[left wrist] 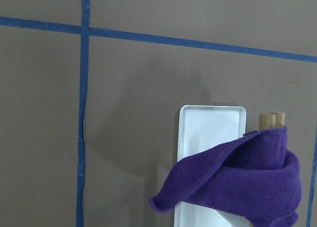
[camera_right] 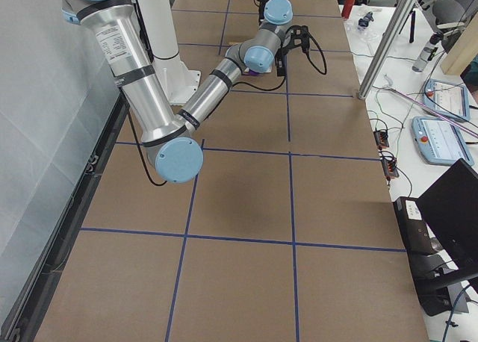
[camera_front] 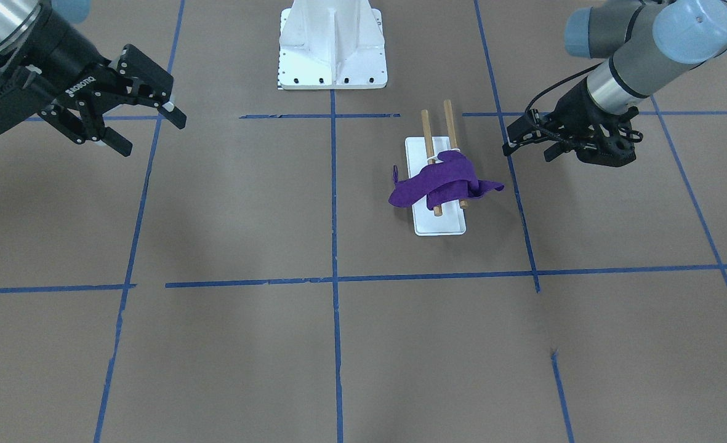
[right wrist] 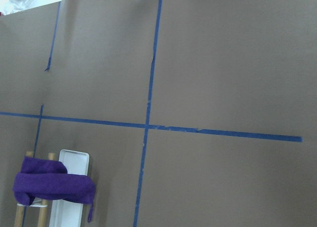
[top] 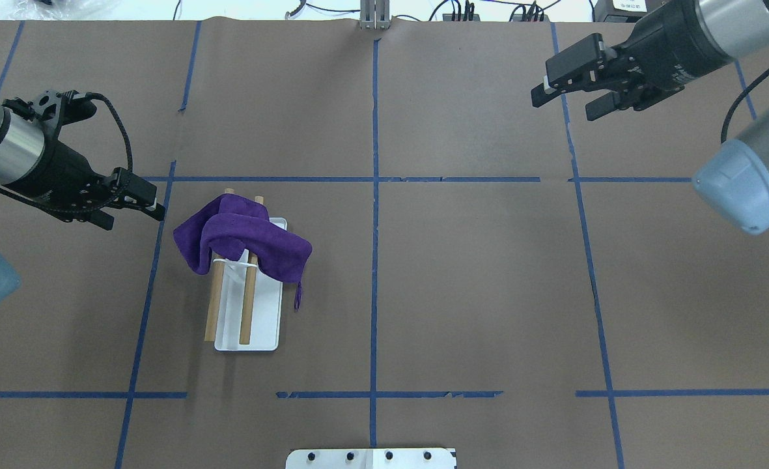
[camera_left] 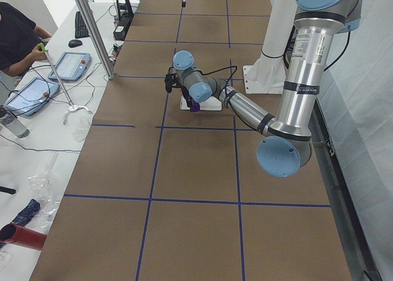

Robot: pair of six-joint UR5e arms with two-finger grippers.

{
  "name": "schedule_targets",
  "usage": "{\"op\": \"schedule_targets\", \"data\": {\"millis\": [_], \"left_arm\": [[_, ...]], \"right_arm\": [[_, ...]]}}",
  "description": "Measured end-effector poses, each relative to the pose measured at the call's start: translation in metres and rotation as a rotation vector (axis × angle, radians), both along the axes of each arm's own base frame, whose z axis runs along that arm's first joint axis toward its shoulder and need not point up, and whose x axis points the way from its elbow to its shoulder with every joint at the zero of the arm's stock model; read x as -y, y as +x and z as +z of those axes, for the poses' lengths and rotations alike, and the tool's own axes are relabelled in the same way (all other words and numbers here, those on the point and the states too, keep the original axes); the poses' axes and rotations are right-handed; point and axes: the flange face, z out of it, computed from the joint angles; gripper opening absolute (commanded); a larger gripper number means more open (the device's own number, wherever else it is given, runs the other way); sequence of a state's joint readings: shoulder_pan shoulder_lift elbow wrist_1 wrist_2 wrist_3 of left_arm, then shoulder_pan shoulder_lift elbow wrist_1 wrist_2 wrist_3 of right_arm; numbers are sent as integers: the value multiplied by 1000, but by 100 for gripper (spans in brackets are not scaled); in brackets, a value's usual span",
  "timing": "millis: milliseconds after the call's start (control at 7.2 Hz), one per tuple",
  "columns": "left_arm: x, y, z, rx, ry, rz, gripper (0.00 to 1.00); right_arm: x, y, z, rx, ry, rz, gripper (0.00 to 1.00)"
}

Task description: Hang towel on rack

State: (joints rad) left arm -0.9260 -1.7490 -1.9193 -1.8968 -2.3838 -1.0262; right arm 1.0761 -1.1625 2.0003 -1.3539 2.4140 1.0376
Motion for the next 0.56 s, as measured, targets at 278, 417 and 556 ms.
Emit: {"op": "schedule_targets", "data": {"millis": [278,417,556], "left_arm": [[33,-44,19,29,128,-16,100],[53,-76,36,56,196,-29,100],[71,-111,57,90,261,-38,100]], "right_arm": [[15,36,54,-59,-45,52,100],[23,54,91,-106,-35,54,100],[33,75,130,-155,-11,48,100]]}}
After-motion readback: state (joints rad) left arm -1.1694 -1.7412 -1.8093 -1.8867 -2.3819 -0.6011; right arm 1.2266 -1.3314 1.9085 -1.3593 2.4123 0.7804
